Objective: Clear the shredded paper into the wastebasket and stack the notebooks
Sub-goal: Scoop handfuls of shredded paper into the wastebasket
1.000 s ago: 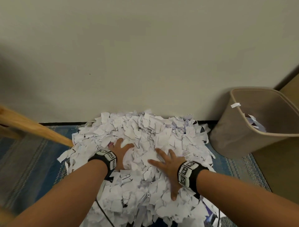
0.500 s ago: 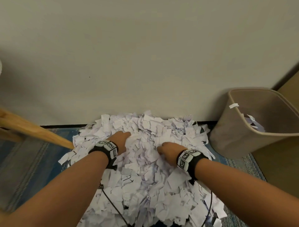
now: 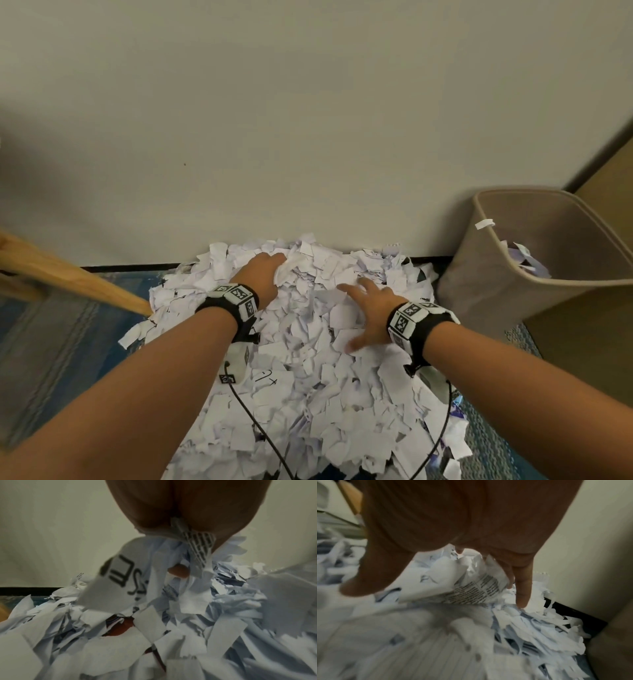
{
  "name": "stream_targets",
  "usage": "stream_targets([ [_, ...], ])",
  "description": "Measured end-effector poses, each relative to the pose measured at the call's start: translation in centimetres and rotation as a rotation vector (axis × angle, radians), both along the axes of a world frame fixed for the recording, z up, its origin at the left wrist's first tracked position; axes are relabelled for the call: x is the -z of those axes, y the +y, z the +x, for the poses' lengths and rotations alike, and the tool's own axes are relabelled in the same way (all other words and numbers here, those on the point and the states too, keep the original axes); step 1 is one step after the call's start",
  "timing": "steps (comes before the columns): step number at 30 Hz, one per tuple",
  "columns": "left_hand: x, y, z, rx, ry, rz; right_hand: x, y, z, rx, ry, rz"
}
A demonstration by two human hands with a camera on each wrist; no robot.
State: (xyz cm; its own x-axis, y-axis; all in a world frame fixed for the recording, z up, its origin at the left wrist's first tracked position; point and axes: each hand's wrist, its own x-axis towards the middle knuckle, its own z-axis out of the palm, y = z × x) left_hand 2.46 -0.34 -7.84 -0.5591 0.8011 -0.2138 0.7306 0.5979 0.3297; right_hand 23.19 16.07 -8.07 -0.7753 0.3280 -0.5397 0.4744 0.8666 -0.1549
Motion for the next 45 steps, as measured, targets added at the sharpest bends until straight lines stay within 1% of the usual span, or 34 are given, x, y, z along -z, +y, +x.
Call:
stream_targets([
  [3, 0.2, -0.1, 0.7, 0.030, -0.004, -0.030, 0.9, -1.0, 0.5, -0.106, -0.137, 0.026],
  [6, 0.4, -0.3, 0.8, 0.049, -0.006, -0.046, 2.3, -2.2, 0.8, -0.209, -0.217, 0.111],
  [8, 0.4, -0.3, 0.7, 0.045, -0.004, -0.039, 2.9, -3.0, 0.9, -0.266, -0.206, 0.163],
  [10, 0.3, -0.2, 0.7, 0.035, 0.002, -0.033, 3.1, -3.4, 0.9, -0.280, -0.148, 0.169],
  [15, 0.0, 0.0, 1.0, 0.022, -0.008, -0.023, 2.0, -2.7, -0.1, -0.196, -0.033, 0.062],
  [17, -0.4, 0.3, 1.0, 0.005, -0.006, 0.011, 1.1, -1.7, -0.5, -0.132, 0.023, 0.024],
  [19, -0.7, 0.9, 1.2, -0.020, -0.011, 0.056, -0.2, -0.4, -0.5, -0.049, 0.131, 0.013],
  [23, -2.0, 2.9, 1.5, -0.039, -0.024, 0.166, -4.1, 2.8, 0.2, 0.132, 0.335, -0.043],
  [24, -2.5, 3.7, 1.6, -0.038, -0.014, 0.200, -5.2, 3.6, 0.6, 0.203, 0.369, -0.075],
  [27, -4.5, 6.8, 2.1, -0.048, 0.033, 0.328, -7.9, 6.1, 2.1, 0.406, 0.542, -0.180],
  [30, -7.1, 10.5, 3.6, -0.053, 0.036, 0.475, -10.5, 8.8, 4.2, 0.638, 0.686, -0.245],
  [32, -8.6, 13.0, 5.2, -0.055, 0.018, 0.566, -11.7, 10.2, 5.4, 0.775, 0.869, -0.394],
  [33, -9.3, 14.3, 6.3, -0.053, 0.003, 0.611, -12.4, 10.3, 5.8, 0.807, 0.948, -0.491],
  [35, -10.8, 16.8, 8.7, -0.032, -0.029, 0.692, -13.2, 10.4, 6.3, 0.857, 1.044, -0.625],
  [37, -12.0, 19.0, 11.0, 0.008, -0.064, 0.756, -14.5, 10.5, 6.3, 0.906, 1.123, -0.692],
  [39, -12.8, 20.9, 13.3, 0.047, -0.091, 0.807, -15.6, 11.7, 6.9, 0.937, 1.184, -0.663],
  [42, -13.3, 23.1, 16.0, 0.061, -0.121, 0.857, -16.0, 14.2, 9.4, 1.047, 1.228, -0.491],
  [44, -13.4, 24.3, 17.3, 0.051, -0.145, 0.871, -15.7, 15.6, 11.4, 1.128, 1.201, -0.414],
  [45, -13.4, 24.9, 17.9, 0.045, -0.164, 0.875, -15.3, 16.4, 12.4, 1.154, 1.159, -0.348],
])
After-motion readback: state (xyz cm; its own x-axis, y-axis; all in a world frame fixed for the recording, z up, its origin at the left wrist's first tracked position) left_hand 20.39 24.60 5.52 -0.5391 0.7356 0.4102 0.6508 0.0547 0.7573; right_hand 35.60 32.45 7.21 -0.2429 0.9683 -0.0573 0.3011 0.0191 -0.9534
